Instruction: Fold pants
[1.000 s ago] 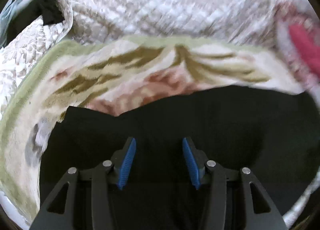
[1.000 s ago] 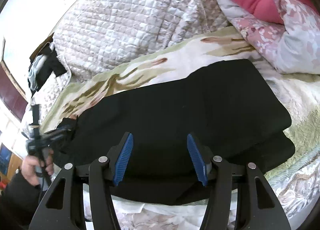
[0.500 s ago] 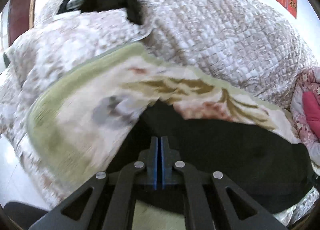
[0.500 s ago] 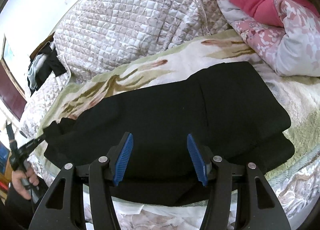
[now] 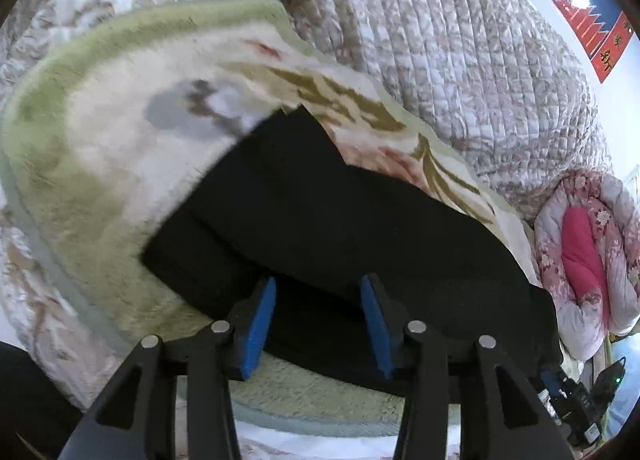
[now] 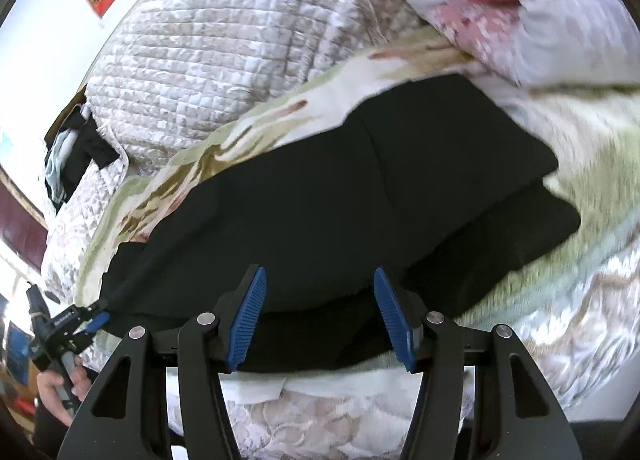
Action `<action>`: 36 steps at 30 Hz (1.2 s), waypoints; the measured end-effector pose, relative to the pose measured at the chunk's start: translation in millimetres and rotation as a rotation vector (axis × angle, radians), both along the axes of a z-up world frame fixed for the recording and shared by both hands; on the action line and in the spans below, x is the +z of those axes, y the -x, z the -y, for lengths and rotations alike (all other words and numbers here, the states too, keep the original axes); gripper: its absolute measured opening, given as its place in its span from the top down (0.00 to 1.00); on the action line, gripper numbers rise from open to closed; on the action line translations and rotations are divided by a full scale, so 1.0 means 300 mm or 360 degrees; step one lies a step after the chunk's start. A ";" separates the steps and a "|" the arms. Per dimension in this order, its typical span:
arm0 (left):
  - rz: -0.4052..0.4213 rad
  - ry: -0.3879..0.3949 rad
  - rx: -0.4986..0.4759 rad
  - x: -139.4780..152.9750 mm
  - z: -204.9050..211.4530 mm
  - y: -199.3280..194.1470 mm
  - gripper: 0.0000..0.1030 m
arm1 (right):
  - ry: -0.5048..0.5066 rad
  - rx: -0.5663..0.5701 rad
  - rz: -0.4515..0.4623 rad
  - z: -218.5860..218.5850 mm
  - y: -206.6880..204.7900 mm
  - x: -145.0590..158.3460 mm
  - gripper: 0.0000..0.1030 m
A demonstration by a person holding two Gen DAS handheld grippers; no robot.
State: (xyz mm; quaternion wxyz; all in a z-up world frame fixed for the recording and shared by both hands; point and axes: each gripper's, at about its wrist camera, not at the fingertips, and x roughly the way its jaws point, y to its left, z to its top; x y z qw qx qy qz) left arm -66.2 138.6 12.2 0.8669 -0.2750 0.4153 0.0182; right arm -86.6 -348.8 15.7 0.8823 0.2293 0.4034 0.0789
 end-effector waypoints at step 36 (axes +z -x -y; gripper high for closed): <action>-0.0030 -0.0137 0.0088 -0.016 -0.013 -0.125 0.96 | -0.0117 -0.0626 -0.0036 0.264 -0.104 0.032 0.79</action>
